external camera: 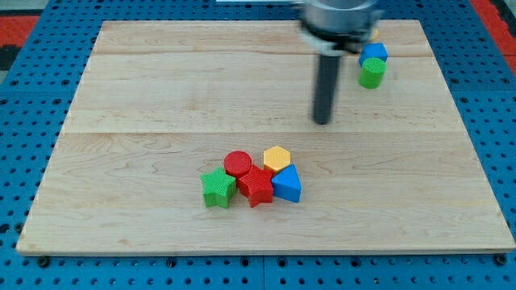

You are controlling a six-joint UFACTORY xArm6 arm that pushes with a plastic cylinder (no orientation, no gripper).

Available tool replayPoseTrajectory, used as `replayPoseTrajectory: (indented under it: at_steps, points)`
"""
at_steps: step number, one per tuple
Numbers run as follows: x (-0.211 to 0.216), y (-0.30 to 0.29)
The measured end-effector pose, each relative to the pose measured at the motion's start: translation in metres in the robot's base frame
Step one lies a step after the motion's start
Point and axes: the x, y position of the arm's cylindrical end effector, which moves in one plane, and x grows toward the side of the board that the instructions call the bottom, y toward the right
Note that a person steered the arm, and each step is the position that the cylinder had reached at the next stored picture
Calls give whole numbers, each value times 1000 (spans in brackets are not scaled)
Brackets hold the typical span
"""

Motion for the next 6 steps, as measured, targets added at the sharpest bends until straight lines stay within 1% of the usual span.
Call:
replayPoseTrajectory:
  at_steps: [1, 2, 3, 4, 5, 6]
  points:
    - [24, 72]
    - [4, 150]
    - [-67, 154]
    - [-106, 133]
    - [-71, 46]
    - [-57, -15]
